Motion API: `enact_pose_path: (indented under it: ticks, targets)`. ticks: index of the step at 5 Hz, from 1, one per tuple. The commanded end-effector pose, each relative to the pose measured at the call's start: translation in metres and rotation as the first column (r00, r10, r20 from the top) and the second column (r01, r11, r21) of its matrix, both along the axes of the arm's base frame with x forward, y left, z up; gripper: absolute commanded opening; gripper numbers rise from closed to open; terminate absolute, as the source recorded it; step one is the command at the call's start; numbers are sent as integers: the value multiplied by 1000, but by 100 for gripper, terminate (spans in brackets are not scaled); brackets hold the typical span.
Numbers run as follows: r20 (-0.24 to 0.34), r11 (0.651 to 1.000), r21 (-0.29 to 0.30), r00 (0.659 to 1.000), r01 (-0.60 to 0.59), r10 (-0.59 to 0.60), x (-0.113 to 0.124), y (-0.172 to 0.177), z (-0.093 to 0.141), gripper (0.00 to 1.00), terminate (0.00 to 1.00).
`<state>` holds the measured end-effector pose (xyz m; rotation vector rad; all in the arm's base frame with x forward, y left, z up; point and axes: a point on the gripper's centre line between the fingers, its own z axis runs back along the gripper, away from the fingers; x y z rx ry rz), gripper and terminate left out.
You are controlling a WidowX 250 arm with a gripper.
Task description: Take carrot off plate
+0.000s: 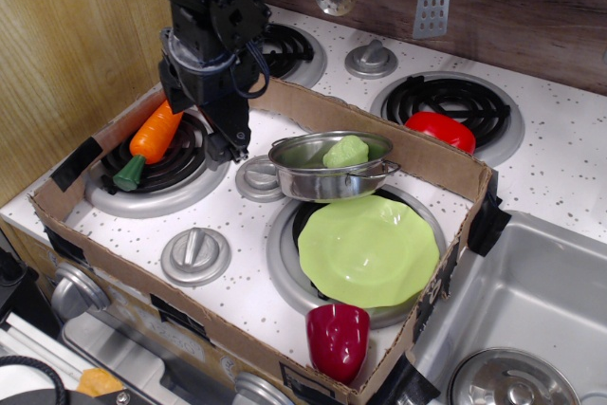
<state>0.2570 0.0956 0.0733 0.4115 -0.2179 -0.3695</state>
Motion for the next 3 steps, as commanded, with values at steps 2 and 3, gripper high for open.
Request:
enact_pose_path:
  ticks: [2, 3]
  targets:
    - [51, 1000, 8, 999, -9, 8, 11, -3, 21, 100, 0]
    - [51, 1000, 8, 999, -9, 8, 11, -3, 21, 100, 100]
